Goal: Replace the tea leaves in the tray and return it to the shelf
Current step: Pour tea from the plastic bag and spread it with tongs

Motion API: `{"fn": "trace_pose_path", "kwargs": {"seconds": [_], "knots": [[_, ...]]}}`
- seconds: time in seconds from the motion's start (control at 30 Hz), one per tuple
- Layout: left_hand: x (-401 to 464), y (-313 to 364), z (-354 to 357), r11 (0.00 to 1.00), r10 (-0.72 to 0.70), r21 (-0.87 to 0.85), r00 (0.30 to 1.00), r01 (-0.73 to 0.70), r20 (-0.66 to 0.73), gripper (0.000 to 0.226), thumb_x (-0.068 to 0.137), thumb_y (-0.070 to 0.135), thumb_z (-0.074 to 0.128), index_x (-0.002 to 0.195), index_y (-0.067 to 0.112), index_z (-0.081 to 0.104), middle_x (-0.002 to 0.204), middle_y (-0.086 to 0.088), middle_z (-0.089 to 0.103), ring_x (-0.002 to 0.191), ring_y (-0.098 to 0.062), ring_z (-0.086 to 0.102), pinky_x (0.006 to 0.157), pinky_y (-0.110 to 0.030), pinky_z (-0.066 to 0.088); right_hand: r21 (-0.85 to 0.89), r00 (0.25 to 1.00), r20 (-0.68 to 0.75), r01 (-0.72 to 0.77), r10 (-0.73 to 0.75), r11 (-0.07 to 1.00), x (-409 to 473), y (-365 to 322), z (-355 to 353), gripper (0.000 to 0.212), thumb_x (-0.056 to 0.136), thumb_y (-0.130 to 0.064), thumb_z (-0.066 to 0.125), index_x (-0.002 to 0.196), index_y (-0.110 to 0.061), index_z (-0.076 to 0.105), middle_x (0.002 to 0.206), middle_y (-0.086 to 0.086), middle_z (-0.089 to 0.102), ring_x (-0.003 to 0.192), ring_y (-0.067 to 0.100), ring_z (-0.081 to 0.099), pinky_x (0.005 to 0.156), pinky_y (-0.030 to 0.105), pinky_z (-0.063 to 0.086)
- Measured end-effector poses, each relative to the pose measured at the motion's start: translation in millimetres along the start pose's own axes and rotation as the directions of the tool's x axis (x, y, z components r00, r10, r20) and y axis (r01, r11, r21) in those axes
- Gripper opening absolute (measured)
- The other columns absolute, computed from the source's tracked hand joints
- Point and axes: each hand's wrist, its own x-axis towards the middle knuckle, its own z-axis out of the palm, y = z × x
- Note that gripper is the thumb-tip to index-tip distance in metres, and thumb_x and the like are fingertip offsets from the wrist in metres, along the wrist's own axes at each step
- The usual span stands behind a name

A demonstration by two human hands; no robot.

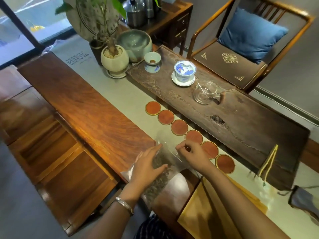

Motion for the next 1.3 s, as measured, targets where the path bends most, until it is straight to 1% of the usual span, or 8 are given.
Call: {"fn": "trace_pose_path", "kwargs": {"seconds": [0.07,0.17,0.33,0.57,0.77,1.0,1.17,1.3], "knots": [[-3.6,16.4,-7.1,1.000,0.016,-0.024,1.000,-0.016,-0.020,0.072,0.077,0.060,0.059,0.142,0.036,0.039,0.145,0.010,0.045,0.131,-0.008,0.039,0.112,-0.040,0.034,0.066,0.999,-0.044,0.011,-0.008,0.998,-20.8,-10.9,-8.6,0.014,0.090,-0.012,0.060,0.081,-0.010,0.070,0.083,0.010,0.070,0.079,0.021,0.064,0.069,0.028,0.050],[-10.2,50.0,-20.0,0.997,-0.006,-0.075,0.992,-0.003,-0.124,0.066,0.079,0.063,0.050,0.137,0.033,0.045,0.143,0.011,0.040,0.129,-0.002,0.034,0.106,-0.024,0.031,0.087,0.988,-0.149,0.063,-0.049,0.994,-55.5,-25.6,-19.1,0.012,0.089,-0.017,0.062,0.081,-0.016,0.071,0.080,-0.004,0.070,0.076,0.005,0.063,0.067,0.017,0.049],[-23.3,111.4,-37.6,0.977,0.056,-0.194,0.988,-0.084,-0.144,0.023,0.081,0.052,0.054,0.096,0.034,0.056,0.098,0.024,0.052,0.095,0.017,0.047,0.072,0.002,0.039,-0.002,0.940,-0.323,0.114,-0.109,0.993,-113.1,-42.0,-25.4,0.010,0.086,-0.021,0.063,0.079,-0.023,0.069,0.077,-0.010,0.065,0.077,0.003,0.059,0.066,0.021,0.050],[-37.1,148.8,-20.9,0.945,0.135,-0.319,0.969,-0.064,0.205,0.030,0.089,0.043,0.059,0.061,0.033,0.056,0.058,0.016,0.058,0.053,0.005,0.053,0.050,-0.008,0.039,-0.218,0.861,-0.466,0.109,-0.202,0.970,-162.6,-33.4,-21.6,0.007,0.089,-0.027,0.060,0.090,-0.024,0.066,0.083,-0.013,0.055,0.079,0.000,0.051,0.061,0.012,0.040],[-41.3,145.7,-9.7,0.936,0.116,-0.348,0.890,0.051,0.442,0.031,0.098,0.020,0.051,0.071,0.025,0.065,0.059,0.005,0.062,0.057,-0.005,0.059,0.057,-0.018,0.046,-0.105,0.878,-0.469,0.057,-0.100,0.993,-180.1,-20.8,-22.8,0.014,0.086,-0.034,0.063,0.096,-0.033,0.072,0.088,-0.014,0.056,0.090,-0.006,0.048,0.070,0.008,0.042],[-37.8,149.8,-11.2,0.931,0.198,-0.366,0.869,-0.021,0.454,0.029,0.099,0.013,0.048,0.074,0.019,0.062,0.065,0.009,0.060,0.062,0.001,0.055,0.059,-0.014,0.042,0.171,0.890,-0.441,-0.041,0.114,0.984,-177.1,-15.7,-26.1,0.007,0.087,-0.040,0.060,0.087,-0.035,0.056,0.083,-0.012,0.062,0.080,-0.002,0.057,0.065,0.013,0.049],[-32.2,146.9,-14.5,0.935,0.238,-0.352,0.821,-0.048,0.520,0.029,0.100,0.017,0.047,0.074,0.023,0.061,0.076,-0.005,0.058,0.072,-0.011,0.056,0.067,-0.026,0.044,-0.011,0.963,-0.270,0.016,-0.019,1.000,-166.6,-17.7,-28.3,0.017,0.090,-0.040,0.048,0.075,-0.033,0.049,0.070,-0.013,0.057,0.068,0.002,0.054,0.058,0.016,0.043],[-28.4,149.0,-22.4,0.920,0.243,-0.393,0.794,-0.005,0.558,0.023,0.099,0.019,0.047,0.083,0.012,0.062,0.080,-0.009,0.061,0.078,-0.017,0.058,0.073,-0.034,0.047,0.045,0.971,-0.235,0.064,-0.051,0.997,-162.5,-22.1,-26.7,0.021,0.093,-0.029,0.045,0.075,-0.022,0.053,0.073,-0.004,0.059,0.069,0.009,0.054,0.060,0.020,0.042]]}}
